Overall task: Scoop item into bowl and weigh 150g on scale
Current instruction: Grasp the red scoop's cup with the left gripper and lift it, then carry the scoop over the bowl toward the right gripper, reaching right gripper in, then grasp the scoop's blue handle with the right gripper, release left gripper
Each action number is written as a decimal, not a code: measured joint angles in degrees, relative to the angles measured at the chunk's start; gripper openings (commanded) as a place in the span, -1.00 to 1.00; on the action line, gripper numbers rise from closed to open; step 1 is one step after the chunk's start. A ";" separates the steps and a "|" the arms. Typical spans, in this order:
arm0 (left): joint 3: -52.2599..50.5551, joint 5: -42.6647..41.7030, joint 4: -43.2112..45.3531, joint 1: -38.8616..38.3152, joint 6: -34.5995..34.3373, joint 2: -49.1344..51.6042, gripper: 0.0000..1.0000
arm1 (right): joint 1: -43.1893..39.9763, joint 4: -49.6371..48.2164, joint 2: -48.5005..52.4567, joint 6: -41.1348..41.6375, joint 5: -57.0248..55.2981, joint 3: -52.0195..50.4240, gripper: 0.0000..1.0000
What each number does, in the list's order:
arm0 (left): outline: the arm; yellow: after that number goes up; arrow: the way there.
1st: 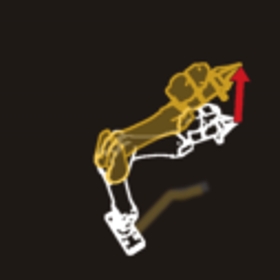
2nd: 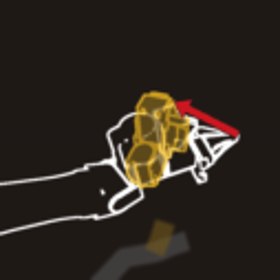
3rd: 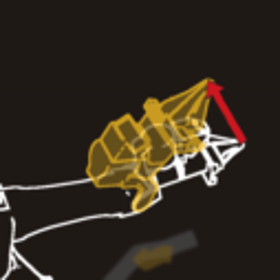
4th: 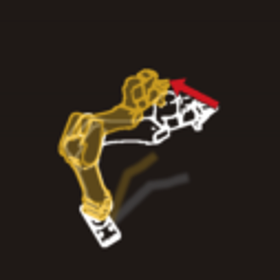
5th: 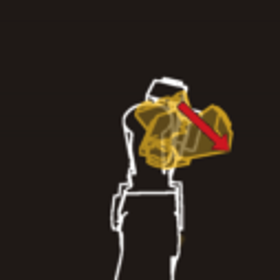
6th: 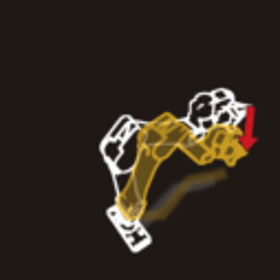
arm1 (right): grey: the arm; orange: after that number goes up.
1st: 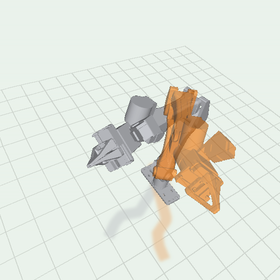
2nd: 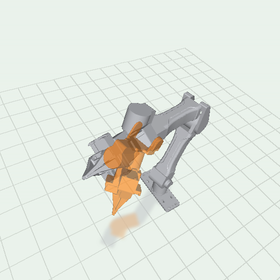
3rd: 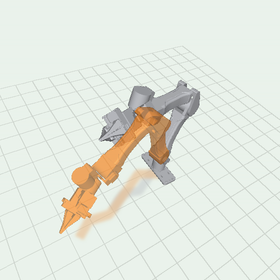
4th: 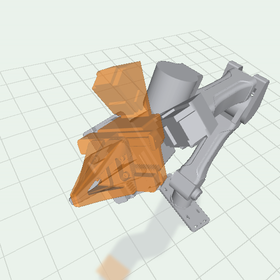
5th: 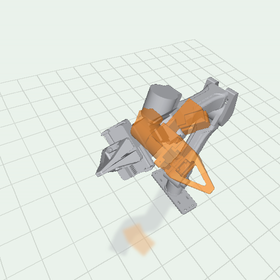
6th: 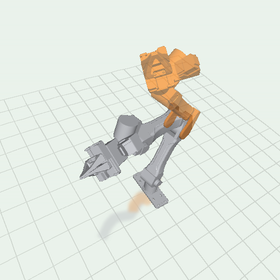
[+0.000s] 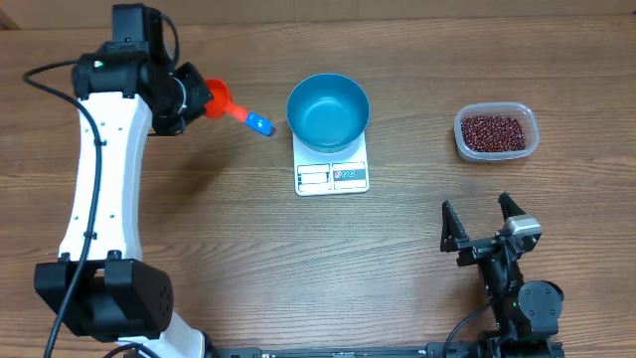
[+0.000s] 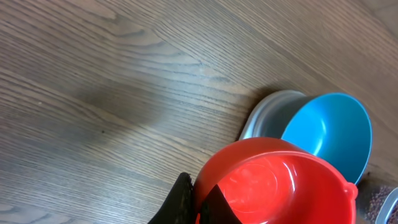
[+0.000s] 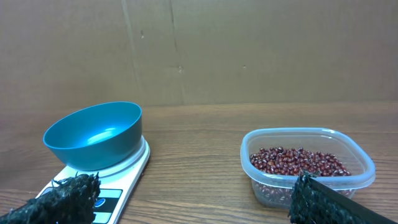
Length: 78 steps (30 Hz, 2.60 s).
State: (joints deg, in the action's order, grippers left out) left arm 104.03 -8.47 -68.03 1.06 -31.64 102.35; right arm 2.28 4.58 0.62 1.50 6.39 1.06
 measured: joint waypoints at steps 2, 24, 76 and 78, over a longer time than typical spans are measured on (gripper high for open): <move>0.00 0.42 0.07 -0.79 -0.11 0.00 -0.91 | 0.00 0.00 0.00 0.00 -0.02 0.00 1.00; -0.04 3.63 1.77 -10.97 -9.70 0.00 -0.91 | 0.02 6.10 14.93 15.28 23.06 17.92 1.00; -0.07 2.84 10.25 -35.21 -31.47 0.66 -0.92 | 4.57 3.26 66.53 45.48 37.83 47.58 -0.03; -0.07 2.54 10.34 -35.54 -31.50 0.66 -0.92 | 4.57 2.47 66.53 45.66 37.66 47.58 -0.09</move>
State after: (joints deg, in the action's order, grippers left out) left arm 103.96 -5.93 -57.69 -34.48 -63.13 103.00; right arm 6.85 7.05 67.16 47.16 44.05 48.64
